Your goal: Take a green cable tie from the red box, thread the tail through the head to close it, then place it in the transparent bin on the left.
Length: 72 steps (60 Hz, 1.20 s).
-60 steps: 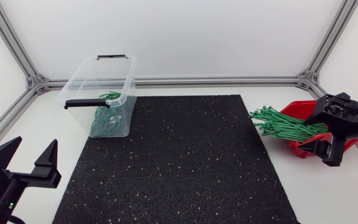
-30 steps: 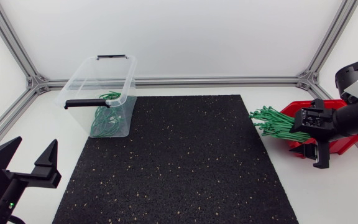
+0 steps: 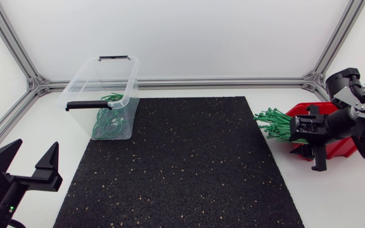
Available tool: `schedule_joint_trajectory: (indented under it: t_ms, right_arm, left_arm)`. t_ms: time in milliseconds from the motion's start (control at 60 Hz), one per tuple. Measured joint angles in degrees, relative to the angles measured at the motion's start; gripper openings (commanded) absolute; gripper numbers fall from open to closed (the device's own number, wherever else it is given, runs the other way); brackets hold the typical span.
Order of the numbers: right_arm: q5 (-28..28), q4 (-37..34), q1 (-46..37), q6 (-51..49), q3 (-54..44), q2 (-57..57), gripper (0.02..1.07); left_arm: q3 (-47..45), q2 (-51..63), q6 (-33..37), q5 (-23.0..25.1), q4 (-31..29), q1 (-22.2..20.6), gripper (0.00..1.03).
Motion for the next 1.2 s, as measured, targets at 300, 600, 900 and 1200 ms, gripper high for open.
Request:
schedule_joint_trajectory:
  t_ms: [300, 600, 900, 1200]
  right_arm:
    - [0.87, 1.62, 0.11, 0.00, 0.11, 1.86, 0.48]
    - [2.23, 3.85, 1.03, 0.00, 0.42, 1.86, 0.42]
    - [2.86, 4.17, 1.60, -0.20, 0.42, 1.07, 0.30]
    - [3.21, 4.15, 1.60, -0.39, 0.42, 0.57, 0.23]
  left_arm:
    - [0.00, 0.00, 0.00, 0.02, 0.00, 0.00, 1.00]
    - [0.00, 0.00, 0.00, 0.02, 0.00, 0.00, 1.00]
    - [0.00, 0.00, 0.00, 0.02, 0.00, 0.00, 1.00]
    - [0.00, 0.00, 0.00, 0.02, -0.02, 0.00, 1.00]
